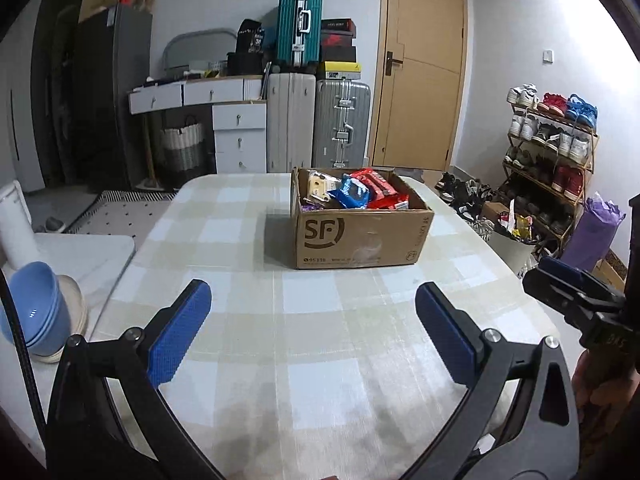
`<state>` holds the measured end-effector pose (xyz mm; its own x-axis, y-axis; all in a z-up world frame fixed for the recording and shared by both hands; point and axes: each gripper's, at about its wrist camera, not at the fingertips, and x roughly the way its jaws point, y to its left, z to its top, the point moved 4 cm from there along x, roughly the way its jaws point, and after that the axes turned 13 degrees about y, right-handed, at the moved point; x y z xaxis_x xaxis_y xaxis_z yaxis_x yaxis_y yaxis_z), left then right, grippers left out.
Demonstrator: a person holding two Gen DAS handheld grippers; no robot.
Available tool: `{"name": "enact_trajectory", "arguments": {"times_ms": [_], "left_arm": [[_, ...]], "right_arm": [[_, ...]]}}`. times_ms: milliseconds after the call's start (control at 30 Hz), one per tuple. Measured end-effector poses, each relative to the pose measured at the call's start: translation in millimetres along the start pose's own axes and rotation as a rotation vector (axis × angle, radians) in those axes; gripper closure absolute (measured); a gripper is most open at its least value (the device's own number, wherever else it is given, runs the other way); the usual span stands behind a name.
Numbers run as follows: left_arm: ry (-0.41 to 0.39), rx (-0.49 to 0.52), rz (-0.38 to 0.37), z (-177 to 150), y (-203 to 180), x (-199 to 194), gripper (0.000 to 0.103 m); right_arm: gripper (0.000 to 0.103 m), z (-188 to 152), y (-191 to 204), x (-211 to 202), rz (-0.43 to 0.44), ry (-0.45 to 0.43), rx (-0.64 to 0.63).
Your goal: Organize snacks
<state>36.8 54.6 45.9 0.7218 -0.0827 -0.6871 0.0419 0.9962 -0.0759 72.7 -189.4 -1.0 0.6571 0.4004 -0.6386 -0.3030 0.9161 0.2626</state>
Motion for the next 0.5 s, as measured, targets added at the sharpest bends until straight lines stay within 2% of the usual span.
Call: {"name": "enact_trajectory", "arguments": {"times_ms": [267, 500], "left_arm": [[0.031, -0.05, -0.012, 22, 18, 60, 0.001], [0.02, -0.124, -0.039, 34, 33, 76, 0.001]], "right_arm": [[0.01, 18, -14, 35, -0.033, 0.0, -0.034], [0.01, 18, -20, 54, -0.058, 0.019, -0.055]]}}
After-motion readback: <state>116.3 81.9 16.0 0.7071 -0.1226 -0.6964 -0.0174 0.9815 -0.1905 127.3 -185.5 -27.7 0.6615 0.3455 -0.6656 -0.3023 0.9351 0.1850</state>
